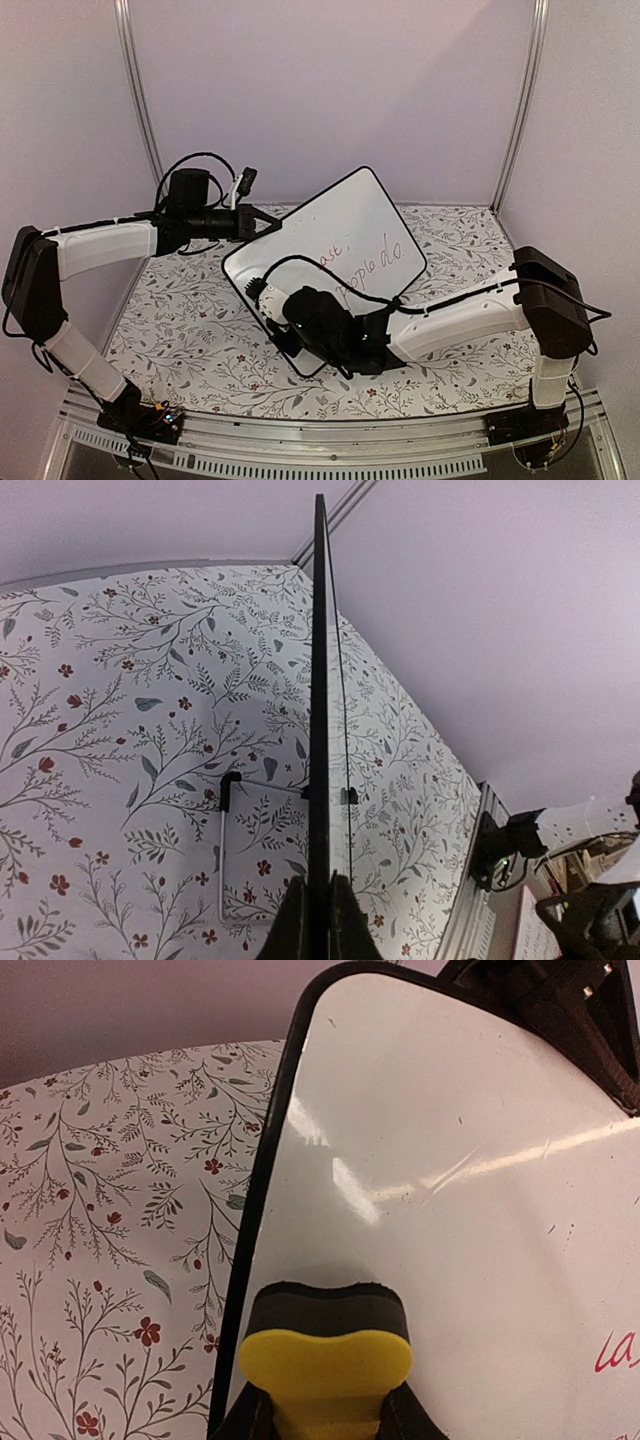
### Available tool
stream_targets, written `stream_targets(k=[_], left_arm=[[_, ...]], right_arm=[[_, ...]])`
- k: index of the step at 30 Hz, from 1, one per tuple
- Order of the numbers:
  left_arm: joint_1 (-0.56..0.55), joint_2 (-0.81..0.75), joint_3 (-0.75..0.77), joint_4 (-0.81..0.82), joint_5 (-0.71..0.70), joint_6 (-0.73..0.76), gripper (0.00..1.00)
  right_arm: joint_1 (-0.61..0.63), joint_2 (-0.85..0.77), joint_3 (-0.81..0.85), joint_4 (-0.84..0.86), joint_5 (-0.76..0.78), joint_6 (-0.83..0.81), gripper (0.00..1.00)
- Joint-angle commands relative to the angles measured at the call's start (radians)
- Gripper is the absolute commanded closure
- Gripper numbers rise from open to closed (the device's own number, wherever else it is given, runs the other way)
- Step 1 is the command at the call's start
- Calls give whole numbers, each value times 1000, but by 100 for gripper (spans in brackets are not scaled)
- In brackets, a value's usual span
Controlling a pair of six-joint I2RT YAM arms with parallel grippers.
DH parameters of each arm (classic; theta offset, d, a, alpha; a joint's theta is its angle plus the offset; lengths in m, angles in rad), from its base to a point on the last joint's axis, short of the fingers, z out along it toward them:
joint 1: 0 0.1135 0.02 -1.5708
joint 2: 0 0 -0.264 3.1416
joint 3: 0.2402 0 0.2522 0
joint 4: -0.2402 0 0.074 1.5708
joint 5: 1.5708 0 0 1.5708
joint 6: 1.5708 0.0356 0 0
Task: Erase the whiteboard
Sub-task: Erase the whiteboard at the center of the board.
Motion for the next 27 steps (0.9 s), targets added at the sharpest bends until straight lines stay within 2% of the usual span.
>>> stream_targets(k=[1, 12, 19, 27], left_arm=[[-12, -40, 0, 50, 28, -2, 100], [-11, -43, 0, 49, 29, -1, 100], [-9, -37, 2, 50, 33, -5, 100], [-9, -35, 0, 51, 32, -4, 100]], right_arm=[[-45, -4, 31, -43, 10, -7, 99], [-88, 41, 155, -43, -1, -75, 100], [-75, 3, 79, -69, -54, -30, 100], [-39, -22, -29, -80, -44, 11, 100]])
